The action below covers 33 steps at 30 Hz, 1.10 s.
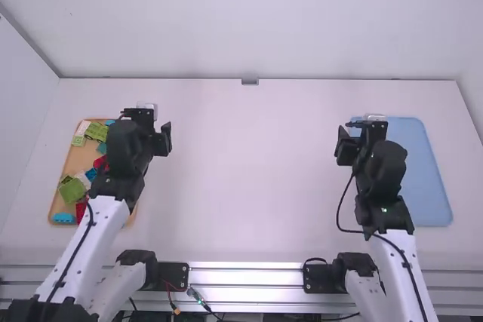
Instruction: Assemble lego blocks to make yellow taxi
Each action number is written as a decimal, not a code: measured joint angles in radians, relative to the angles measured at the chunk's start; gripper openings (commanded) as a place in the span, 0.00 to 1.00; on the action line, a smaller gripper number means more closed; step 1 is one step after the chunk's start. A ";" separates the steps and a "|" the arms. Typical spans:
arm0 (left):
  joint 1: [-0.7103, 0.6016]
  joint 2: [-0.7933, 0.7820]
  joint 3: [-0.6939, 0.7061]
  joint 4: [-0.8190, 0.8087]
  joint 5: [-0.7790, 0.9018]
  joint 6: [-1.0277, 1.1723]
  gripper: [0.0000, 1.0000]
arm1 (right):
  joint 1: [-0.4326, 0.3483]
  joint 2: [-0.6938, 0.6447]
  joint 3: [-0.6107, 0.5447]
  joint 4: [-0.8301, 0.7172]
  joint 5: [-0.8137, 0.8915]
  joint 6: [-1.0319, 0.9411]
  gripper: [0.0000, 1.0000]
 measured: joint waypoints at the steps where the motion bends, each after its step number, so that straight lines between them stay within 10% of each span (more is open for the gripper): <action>1: 0.000 -0.029 -0.031 0.000 -0.002 0.000 0.53 | 0.000 -0.030 -0.028 0.000 0.001 0.000 0.51; 23: 0.000 -0.523 -0.514 -0.001 -0.009 0.000 0.06 | 0.000 -0.494 -0.498 -0.001 0.001 0.001 0.07; 33: 0.000 -0.681 -0.637 0.007 -0.011 0.000 0.00 | 0.000 -0.630 -0.560 0.007 0.001 0.000 0.00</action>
